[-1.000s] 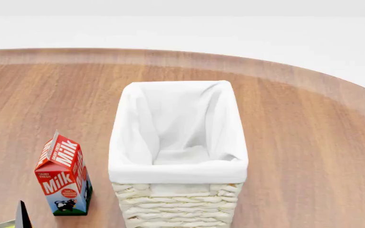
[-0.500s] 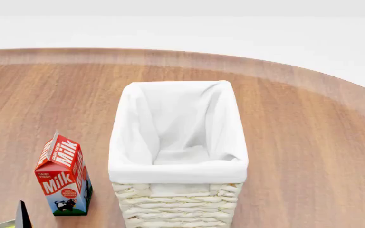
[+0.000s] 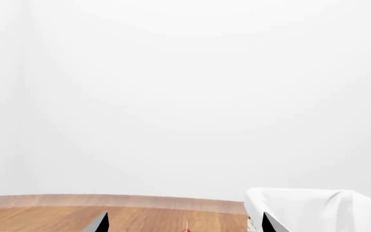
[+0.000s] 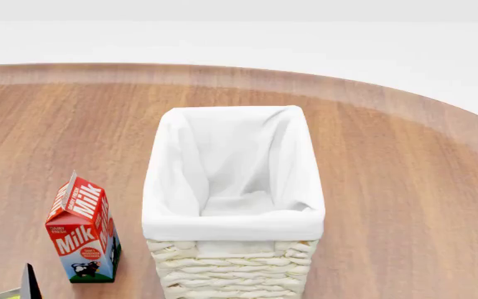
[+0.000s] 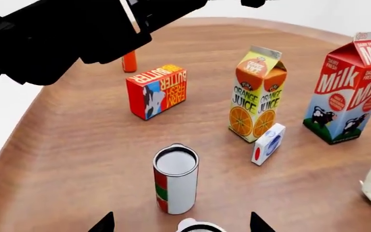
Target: Pick up the alphabet soup, and put it in the basket.
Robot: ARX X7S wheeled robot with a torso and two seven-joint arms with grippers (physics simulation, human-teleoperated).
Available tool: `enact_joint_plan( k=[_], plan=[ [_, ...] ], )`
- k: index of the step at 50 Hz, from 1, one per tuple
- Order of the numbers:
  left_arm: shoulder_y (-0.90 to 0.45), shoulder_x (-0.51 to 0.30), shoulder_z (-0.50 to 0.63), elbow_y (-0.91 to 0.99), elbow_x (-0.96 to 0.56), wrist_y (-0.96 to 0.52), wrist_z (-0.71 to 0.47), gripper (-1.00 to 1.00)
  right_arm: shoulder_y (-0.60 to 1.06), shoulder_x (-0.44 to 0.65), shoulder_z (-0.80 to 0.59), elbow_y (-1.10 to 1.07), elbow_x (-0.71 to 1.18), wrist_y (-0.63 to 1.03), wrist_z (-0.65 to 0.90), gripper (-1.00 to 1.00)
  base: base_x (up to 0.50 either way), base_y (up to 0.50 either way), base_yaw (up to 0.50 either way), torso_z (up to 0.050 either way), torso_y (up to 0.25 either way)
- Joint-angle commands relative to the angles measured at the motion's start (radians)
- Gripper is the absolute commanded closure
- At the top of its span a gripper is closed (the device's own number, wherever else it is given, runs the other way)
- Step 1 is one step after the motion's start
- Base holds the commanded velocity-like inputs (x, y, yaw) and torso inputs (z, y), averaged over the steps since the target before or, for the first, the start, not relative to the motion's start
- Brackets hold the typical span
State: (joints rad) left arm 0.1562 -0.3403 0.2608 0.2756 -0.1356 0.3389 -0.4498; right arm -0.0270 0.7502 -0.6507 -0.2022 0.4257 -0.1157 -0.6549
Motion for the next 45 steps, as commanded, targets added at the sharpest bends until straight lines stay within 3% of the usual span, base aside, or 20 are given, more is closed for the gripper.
enact_joint_plan(
  k=[1, 45],
  plan=[
    [-0.004, -0.002, 0.001, -0.012, -0.003, 0.009, 0.0, -1.0, -0.01, 0.005, 0.003, 0.003, -0.021, 0.003, 0.029, -1.0, 0.0, 0.0, 0.0, 0.0, 0.0],
    [0.002, -0.012, 0.009, 0.0, 0.0, 0.007, -0.016, -1.0, 0.007, -0.026, -0.011, 0.072, -0.07, 0.026, 0.07, -1.0, 0.0, 0.0, 0.0, 0.0, 0.0]
  ],
)
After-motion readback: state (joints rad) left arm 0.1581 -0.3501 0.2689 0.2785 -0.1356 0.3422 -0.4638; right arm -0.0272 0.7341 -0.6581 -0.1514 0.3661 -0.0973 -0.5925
